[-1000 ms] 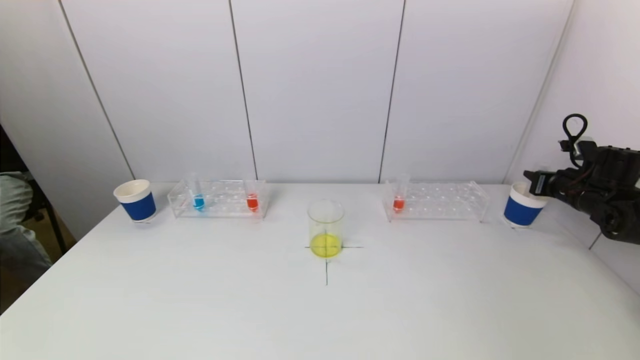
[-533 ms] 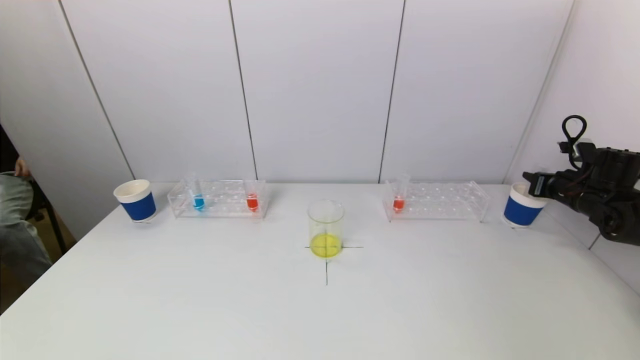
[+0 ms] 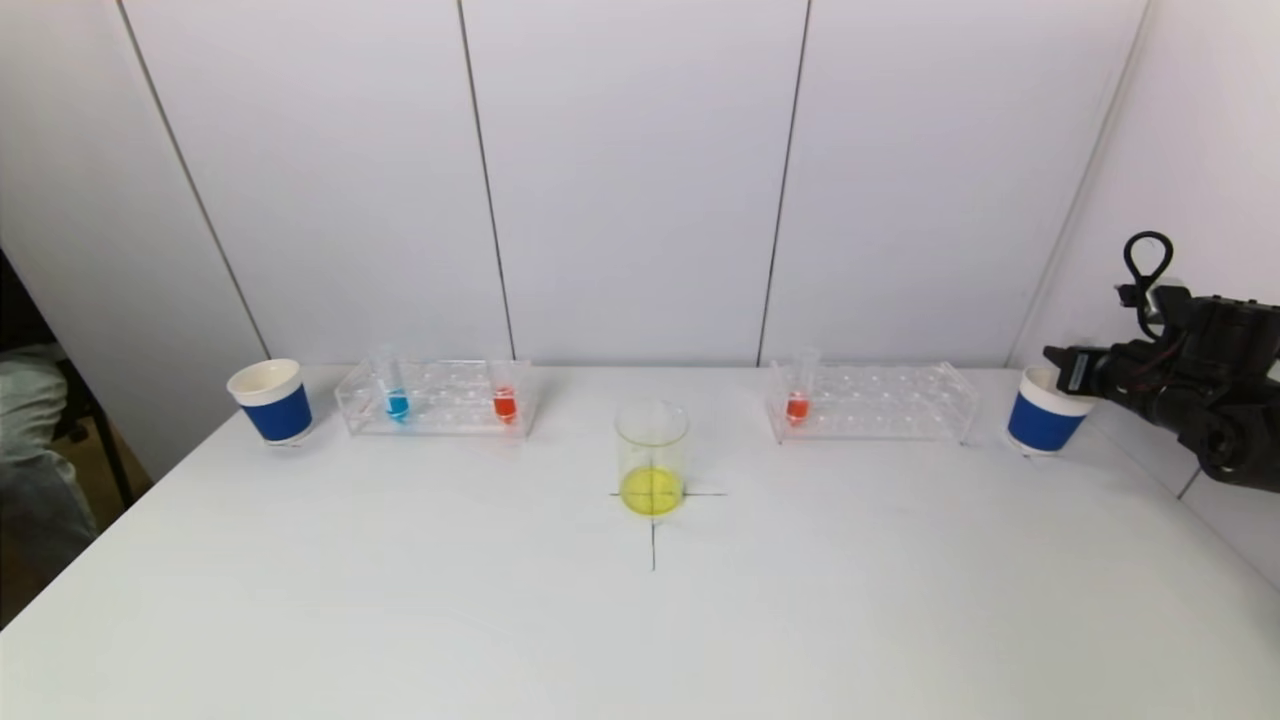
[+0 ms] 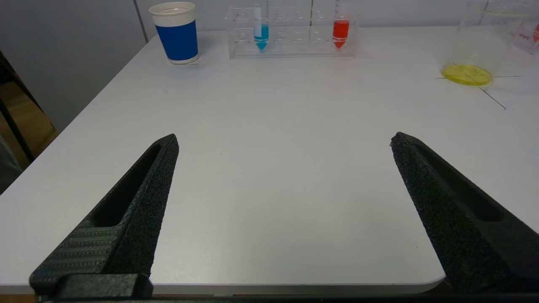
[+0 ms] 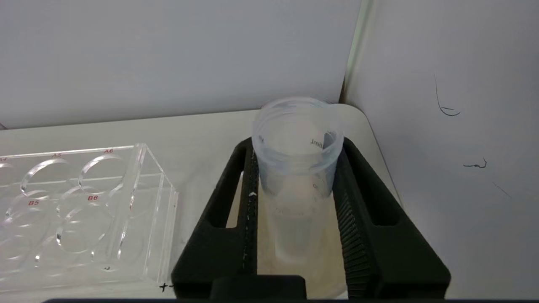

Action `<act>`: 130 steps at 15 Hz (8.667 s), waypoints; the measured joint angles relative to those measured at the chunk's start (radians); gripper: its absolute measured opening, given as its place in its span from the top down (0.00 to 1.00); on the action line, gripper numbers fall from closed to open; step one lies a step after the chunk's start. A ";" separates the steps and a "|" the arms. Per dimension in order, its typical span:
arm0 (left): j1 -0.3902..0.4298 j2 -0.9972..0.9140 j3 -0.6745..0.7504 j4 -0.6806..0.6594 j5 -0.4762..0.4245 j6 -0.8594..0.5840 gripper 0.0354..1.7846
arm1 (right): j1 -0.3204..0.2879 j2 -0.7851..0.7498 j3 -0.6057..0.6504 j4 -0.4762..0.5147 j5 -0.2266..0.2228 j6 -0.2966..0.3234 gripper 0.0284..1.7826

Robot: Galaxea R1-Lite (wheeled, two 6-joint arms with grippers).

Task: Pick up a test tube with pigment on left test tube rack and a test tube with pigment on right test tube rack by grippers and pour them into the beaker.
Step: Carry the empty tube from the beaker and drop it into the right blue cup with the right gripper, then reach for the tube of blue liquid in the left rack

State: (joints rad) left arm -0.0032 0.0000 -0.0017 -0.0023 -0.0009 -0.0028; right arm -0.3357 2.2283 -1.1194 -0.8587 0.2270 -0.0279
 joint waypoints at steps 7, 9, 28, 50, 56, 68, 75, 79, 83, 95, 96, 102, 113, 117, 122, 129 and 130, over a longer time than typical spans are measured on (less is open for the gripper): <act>0.000 0.000 0.000 0.000 0.000 0.000 0.01 | 0.000 -0.002 0.004 0.000 0.000 0.000 0.10; 0.000 0.000 0.000 0.000 0.000 0.000 0.01 | 0.000 -0.012 0.004 0.000 0.000 0.000 0.02; 0.000 0.000 0.000 0.000 0.000 0.000 0.01 | 0.267 -0.923 0.616 0.022 0.010 0.080 0.01; 0.000 0.000 0.000 0.000 0.001 0.000 0.01 | 0.326 -2.182 0.771 1.076 -0.026 0.109 0.01; 0.000 0.000 0.000 0.000 0.001 0.000 0.01 | 0.329 -2.228 0.930 0.813 -0.164 0.038 0.01; 0.000 0.000 0.000 0.000 0.000 0.000 0.01 | 0.330 -2.230 1.117 0.868 -0.199 -0.099 0.01; 0.000 0.000 0.000 0.000 0.001 0.000 0.01 | 0.330 -2.230 1.119 0.863 -0.209 -0.037 0.01; 0.000 0.000 0.000 0.000 0.000 0.000 0.01 | 0.330 -2.230 1.119 0.863 -0.209 -0.035 0.01; 0.000 0.000 0.000 0.000 0.001 0.007 0.01 | 0.330 -2.230 1.119 0.863 -0.209 -0.034 0.01; -0.008 0.249 -0.490 0.153 -0.056 0.018 0.01 | 0.330 -2.230 1.119 0.863 -0.209 -0.035 0.01; -0.010 0.319 -0.537 0.146 -0.067 0.018 0.01 | 0.330 -2.230 1.119 0.863 -0.209 -0.034 0.01; -0.014 0.740 -0.619 -0.109 -0.100 0.012 0.01 | 0.330 -2.230 1.119 0.863 -0.209 -0.034 0.01; -0.013 1.498 -0.634 -0.826 -0.113 0.014 0.01 | 0.330 -2.230 1.119 0.863 -0.209 -0.034 0.01; -0.009 1.701 -0.636 -1.038 -0.114 0.017 0.01 | 0.330 -2.230 1.119 0.863 -0.209 -0.034 0.01; 0.022 1.907 -0.680 -1.181 -0.116 0.018 0.01 | 0.330 -2.230 1.119 0.863 -0.209 -0.034 0.01; 0.041 2.070 -0.745 -1.256 -0.116 0.017 0.01 | 0.330 -2.230 1.119 0.863 -0.209 -0.034 0.01; 0.043 2.085 -0.756 -1.258 -0.116 0.017 0.01 | 0.330 -2.230 1.119 0.863 -0.209 -0.034 0.01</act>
State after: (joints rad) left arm 0.0402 2.0849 -0.7572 -1.2604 -0.1164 0.0143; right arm -0.0062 -0.0013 0.0000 0.0047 0.0181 -0.0623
